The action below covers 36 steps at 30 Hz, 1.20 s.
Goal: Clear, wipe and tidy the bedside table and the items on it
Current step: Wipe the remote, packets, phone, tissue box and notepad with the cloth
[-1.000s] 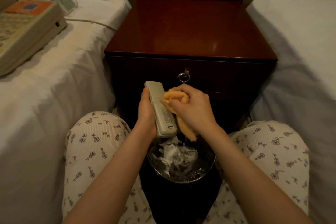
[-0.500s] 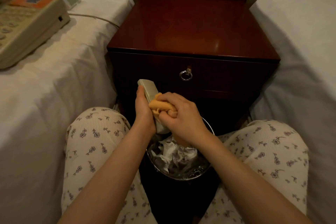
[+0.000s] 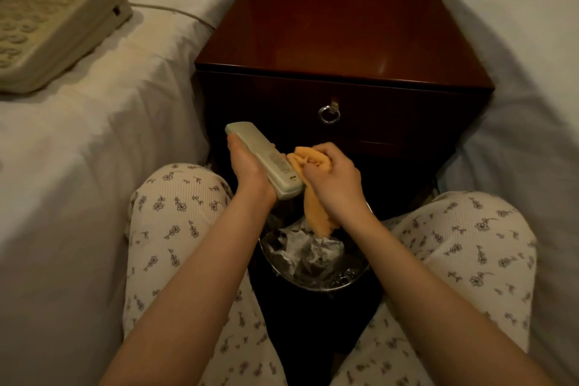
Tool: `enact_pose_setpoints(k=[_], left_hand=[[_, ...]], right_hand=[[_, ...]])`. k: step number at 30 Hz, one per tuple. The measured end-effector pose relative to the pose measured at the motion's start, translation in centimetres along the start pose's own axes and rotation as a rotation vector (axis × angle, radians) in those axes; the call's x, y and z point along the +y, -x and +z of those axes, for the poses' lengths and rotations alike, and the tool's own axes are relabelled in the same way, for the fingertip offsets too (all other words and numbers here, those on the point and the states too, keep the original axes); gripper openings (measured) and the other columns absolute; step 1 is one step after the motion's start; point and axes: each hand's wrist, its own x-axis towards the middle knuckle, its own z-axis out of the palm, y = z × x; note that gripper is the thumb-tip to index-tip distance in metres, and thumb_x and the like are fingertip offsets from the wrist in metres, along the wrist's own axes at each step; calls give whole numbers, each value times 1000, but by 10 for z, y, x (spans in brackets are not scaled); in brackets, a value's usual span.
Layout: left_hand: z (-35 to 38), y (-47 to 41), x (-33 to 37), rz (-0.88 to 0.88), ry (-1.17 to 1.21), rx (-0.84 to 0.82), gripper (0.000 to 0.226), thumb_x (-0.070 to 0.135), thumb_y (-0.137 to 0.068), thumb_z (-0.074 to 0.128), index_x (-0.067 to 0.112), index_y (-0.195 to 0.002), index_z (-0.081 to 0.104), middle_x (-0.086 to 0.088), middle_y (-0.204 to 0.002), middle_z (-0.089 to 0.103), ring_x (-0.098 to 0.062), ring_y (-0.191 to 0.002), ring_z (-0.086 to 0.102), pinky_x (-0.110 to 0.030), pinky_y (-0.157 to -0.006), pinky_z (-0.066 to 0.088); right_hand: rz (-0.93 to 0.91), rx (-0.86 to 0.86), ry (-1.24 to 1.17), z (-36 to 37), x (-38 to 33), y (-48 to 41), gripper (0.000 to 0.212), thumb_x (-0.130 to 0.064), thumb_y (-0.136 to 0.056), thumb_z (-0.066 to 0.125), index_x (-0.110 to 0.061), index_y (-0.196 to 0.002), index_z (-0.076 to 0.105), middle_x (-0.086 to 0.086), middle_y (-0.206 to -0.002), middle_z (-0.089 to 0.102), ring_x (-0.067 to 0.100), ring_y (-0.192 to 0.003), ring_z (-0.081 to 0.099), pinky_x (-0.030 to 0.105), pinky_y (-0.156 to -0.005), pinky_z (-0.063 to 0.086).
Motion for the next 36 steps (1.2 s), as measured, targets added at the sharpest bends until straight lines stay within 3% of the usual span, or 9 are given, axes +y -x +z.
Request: enact_pose_setpoints(k=[6,10,14,16,17,22,26,31,36], left_hand=[[1,-4,7,-66,116,-32,47,53,-95,30,11,-96,52,-7,-81,51,-20,-70,52,-31,-67,45],[6,5,13,-45,168,49,47,44,-100,24,12,-128,45,-10,-86,50,-22,-74,50,-34,-70,43],[25,10,34,-158,446,14,35,36,-102,22,15,-94,49,-3,-82,45,-18,-70,46,-30,-59,44],[40,16,46,-143,108,105,36,32,-102,20,19,-114,51,-4,-96,49,-19,-85,49,-29,-73,44],[41,14,49,-195,423,87,42,32,-102,19,18,-133,43,-7,-105,50,-21,-93,50,-33,-82,41],[52,24,73,-43,340,-70,54,36,-102,16,10,-149,17,-13,-151,28,-30,-138,29,-42,-112,19],[72,11,99,12,277,37,49,39,-101,27,14,-143,33,-13,-126,51,-30,-103,52,-38,-95,38],[92,-15,123,-13,270,42,69,60,-89,34,13,-140,37,-15,-132,47,-38,-118,47,-52,-102,36],[115,-17,155,157,162,110,64,53,-98,24,6,-141,34,-19,-138,42,-36,-123,45,-48,-103,38]], right_hand=[[-347,21,82,9,-6,20,29,-24,-81,54,-19,-110,60,-5,-99,58,3,-84,55,13,-68,43],[-222,152,-102,-1,-14,9,26,-13,-88,54,-33,-105,53,-9,-105,58,2,-93,55,17,-77,43],[-443,229,-111,-2,-34,12,22,-22,-82,51,-39,-97,51,-18,-97,53,-3,-85,53,10,-74,41],[-502,224,-24,3,-36,9,24,-23,-82,49,-30,-104,53,-11,-98,51,-7,-87,50,6,-76,38],[-470,245,-13,2,-35,3,23,-20,-83,50,-28,-105,53,-8,-100,52,-7,-89,49,7,-78,39],[-277,317,-91,-11,-46,-26,26,-9,-90,51,-31,-103,48,1,-109,53,11,-95,54,32,-83,47],[-405,272,-163,-10,-79,-38,33,-10,-86,52,-42,-94,47,-1,-104,54,11,-91,55,26,-77,45],[-575,256,-75,6,-108,-57,26,-11,-81,53,-31,-96,49,-12,-95,49,-6,-83,48,9,-72,38],[-430,249,148,-3,-125,-101,45,-5,-86,51,-27,-125,49,-5,-111,46,5,-88,45,29,-74,42]])
